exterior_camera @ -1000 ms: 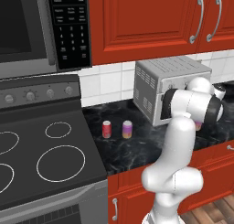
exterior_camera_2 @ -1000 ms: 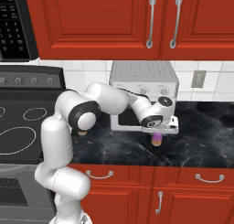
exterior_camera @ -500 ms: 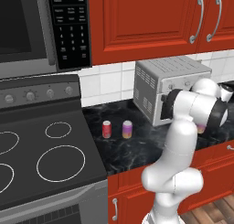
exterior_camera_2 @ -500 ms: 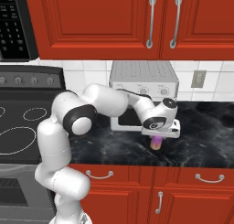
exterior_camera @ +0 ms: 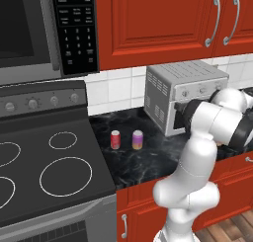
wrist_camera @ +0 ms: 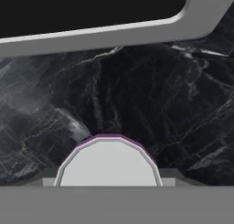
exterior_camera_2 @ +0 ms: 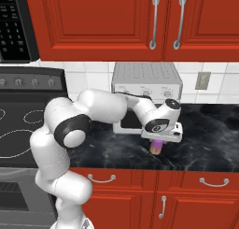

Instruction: Four empty soda cans are scattered around the kitchen. Gather all the cans and cluster them next to the stove for recycling.

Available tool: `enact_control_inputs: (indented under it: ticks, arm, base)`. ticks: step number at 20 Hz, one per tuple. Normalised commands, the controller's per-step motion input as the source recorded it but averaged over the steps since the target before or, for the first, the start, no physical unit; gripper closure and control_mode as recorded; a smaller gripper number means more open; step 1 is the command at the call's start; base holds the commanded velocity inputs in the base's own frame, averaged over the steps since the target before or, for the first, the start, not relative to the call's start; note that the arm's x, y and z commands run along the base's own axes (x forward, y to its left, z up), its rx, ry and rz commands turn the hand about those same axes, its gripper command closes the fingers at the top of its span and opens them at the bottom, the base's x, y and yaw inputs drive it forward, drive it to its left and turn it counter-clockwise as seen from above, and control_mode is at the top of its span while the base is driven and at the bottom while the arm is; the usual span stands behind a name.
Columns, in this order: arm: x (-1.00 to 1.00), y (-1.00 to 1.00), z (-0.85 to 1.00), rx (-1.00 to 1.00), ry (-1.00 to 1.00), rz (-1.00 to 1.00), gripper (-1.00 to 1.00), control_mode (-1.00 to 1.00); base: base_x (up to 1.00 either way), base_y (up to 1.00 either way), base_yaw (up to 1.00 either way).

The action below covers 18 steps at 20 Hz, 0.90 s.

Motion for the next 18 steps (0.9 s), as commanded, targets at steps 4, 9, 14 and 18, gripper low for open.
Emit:
enact_control_inputs:
  ticks: [4, 9, 14, 18]
  arm:
    - [-0.18, 0.20, 0.28, 0.00, 0.00, 0.00, 1.00, -1.00]
    - [-0.23, 0.18, 0.25, 0.00, 0.00, 0.00, 1.00, -1.00]
    - [-0.25, 0.26, 0.13, 0.00, -0.01, 0.00, 1.00, -1.00]
    - [-0.20, 0.36, 0.04, 0.00, -0.01, -0.03, 1.00, -1.00]
  base:
    - [0.00, 0.00, 0.00]
    - [0.00, 0.00, 0.00]
    - [0.00, 0.00, 0.00]
    - [0.00, 0.00, 0.00]
